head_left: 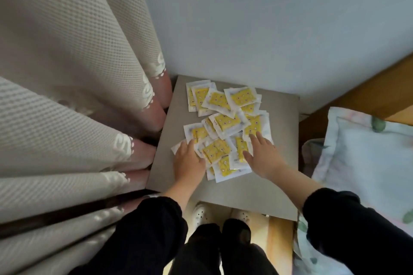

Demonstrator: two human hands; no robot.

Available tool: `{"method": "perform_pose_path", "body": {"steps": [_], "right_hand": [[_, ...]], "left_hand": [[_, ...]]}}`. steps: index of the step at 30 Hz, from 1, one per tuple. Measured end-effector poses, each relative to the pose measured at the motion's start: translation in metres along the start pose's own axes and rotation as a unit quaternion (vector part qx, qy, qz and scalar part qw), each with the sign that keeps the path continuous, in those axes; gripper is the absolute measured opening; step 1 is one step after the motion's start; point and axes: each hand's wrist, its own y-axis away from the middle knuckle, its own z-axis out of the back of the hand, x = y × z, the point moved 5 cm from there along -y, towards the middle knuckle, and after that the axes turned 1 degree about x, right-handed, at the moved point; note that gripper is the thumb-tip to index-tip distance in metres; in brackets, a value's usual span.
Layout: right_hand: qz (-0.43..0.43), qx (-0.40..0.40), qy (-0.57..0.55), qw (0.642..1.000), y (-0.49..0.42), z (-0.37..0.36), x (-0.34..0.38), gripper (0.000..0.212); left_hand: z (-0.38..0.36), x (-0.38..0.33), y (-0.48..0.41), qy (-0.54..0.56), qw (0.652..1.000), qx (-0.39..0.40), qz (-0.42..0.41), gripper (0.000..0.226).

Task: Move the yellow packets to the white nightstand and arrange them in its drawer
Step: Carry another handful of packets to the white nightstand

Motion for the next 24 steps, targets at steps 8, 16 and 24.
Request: {"method": "perform_pose_path", "body": {"steps": [8, 16, 24], "right_hand": [[-0.029, -0.004, 0.001, 1.000, -0.044, -0.042, -0.016, 0.063], [0.138, 0.023, 0.024, 0.990, -0.039, -0.077, 0.036, 0.063], [0.211, 0.055, 0.057, 0.974, -0.035, -0.092, 0.047, 0.061]], "left_hand": [[-0.010, 0.044, -0.030, 0.176, 0.963, -0.120, 0.166, 0.068], [-0.031, 0.073, -0.028, 0.430, 0.863, -0.095, 0.248, 0.028], [-0.038, 0.062, -0.020, 0.540, 0.809, 0.032, 0.229, 0.015]]}}
